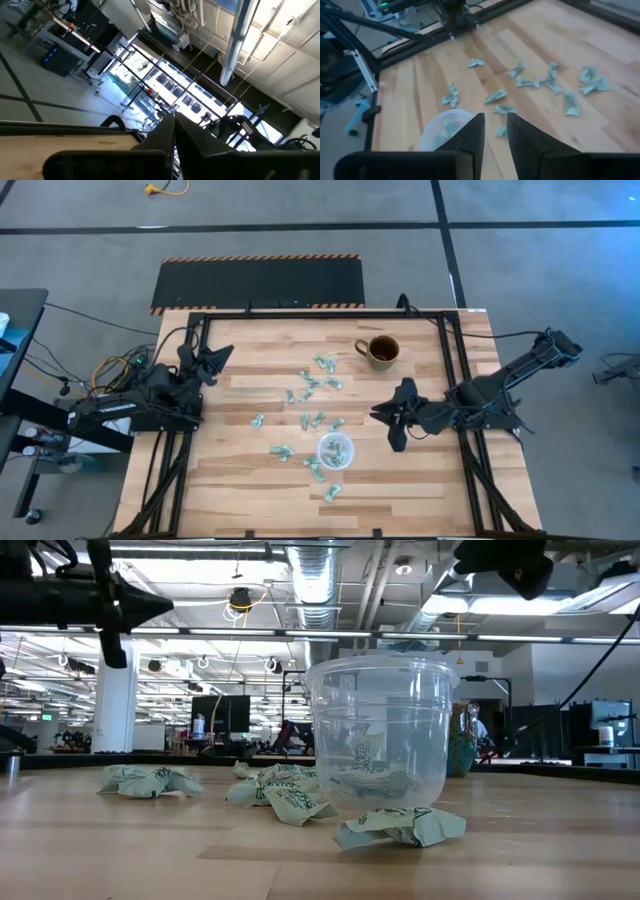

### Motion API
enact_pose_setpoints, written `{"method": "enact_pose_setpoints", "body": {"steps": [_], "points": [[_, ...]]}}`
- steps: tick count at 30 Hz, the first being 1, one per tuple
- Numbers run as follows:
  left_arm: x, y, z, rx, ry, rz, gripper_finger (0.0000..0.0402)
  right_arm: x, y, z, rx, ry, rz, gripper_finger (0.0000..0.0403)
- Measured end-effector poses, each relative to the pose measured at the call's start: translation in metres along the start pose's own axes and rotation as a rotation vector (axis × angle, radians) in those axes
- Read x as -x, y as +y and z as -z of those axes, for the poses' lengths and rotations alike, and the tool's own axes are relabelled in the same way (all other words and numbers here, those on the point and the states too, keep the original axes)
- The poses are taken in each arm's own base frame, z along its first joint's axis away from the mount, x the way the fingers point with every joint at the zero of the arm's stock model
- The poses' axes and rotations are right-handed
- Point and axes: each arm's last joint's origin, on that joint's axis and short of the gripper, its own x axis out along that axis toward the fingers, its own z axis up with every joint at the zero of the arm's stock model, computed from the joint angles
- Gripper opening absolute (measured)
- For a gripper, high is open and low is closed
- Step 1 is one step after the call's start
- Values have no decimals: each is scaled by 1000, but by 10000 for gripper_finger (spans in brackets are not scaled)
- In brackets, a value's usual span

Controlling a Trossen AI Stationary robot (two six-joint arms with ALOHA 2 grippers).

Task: Pick and place Stevia / Truvia into bins
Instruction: Put the green stevia packet into the transparent container

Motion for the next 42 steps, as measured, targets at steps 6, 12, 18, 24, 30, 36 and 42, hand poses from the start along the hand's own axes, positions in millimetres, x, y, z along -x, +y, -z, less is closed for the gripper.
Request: {"method": "enact_pose_setpoints", "body": {"steps": [6,12,18,24,30,36,42], "points": [[0,-7,-4,35,7,127,0,0,0,0,29,-3,5,74],[-2,-21,-19,-13,11,203,0,-1,-5,-4,34,-12,24,74],[-23,-41,-31,-180,266,33,4,3,-14,-9,59,-17,49,74],[-57,-54,-19,-281,751,-144,28,6,-20,-6,79,27,77,74],[-86,-62,0,-185,1223,-374,38,9,-17,0,101,69,54,74],[-106,-72,25,-214,1453,-616,39,10,-20,5,106,113,81,74],[-111,-81,59,-271,1515,-757,39,17,-16,8,153,113,44,74]]}}
